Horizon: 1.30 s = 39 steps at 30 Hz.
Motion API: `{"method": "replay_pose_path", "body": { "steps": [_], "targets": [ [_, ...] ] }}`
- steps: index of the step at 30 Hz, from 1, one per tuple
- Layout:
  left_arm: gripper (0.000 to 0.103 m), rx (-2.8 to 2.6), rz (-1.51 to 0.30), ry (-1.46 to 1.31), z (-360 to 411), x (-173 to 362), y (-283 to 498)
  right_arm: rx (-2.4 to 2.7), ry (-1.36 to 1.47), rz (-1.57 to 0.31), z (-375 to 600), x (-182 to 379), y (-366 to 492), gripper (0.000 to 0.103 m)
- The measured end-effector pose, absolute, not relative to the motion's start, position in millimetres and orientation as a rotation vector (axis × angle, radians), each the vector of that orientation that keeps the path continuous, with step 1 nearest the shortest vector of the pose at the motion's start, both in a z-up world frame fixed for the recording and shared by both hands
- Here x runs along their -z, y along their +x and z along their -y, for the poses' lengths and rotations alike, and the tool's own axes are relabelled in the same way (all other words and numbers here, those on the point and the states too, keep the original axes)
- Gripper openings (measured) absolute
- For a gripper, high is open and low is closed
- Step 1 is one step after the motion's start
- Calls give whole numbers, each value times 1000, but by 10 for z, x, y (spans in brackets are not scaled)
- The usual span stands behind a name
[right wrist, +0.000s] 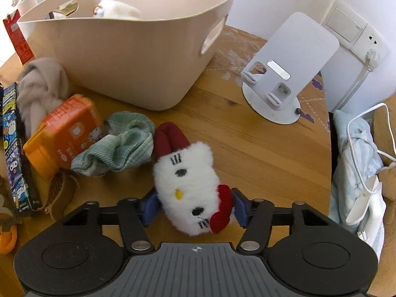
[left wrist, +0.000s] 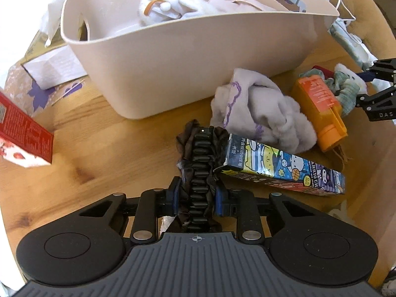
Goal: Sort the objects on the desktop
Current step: 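Grasp the brown scrunchie with the left tool while the right tool grasps the Hello Kitty plush, then lift the scrunchie and Hello Kitty plush and carry both over the basket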
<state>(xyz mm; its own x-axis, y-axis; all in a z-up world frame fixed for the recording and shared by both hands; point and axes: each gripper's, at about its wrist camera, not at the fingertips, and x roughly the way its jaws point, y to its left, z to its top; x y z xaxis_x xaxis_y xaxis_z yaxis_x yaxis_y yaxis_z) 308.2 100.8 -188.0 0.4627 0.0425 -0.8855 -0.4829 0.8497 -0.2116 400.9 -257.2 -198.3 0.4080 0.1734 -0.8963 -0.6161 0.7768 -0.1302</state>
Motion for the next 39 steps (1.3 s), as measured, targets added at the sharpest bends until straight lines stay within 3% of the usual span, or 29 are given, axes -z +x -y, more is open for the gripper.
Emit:
{"method": "replay_pose_path", "body": {
  "steps": [21,39],
  "targets": [
    [27,-423,-1032,-472,-855,1725,2552,-505,-450,-998,2758,1706,3685,51],
    [27,-458,-908,-364,-993,1098,2401,-484,-404,-836,2847,976,3661,50]
  ]
}}
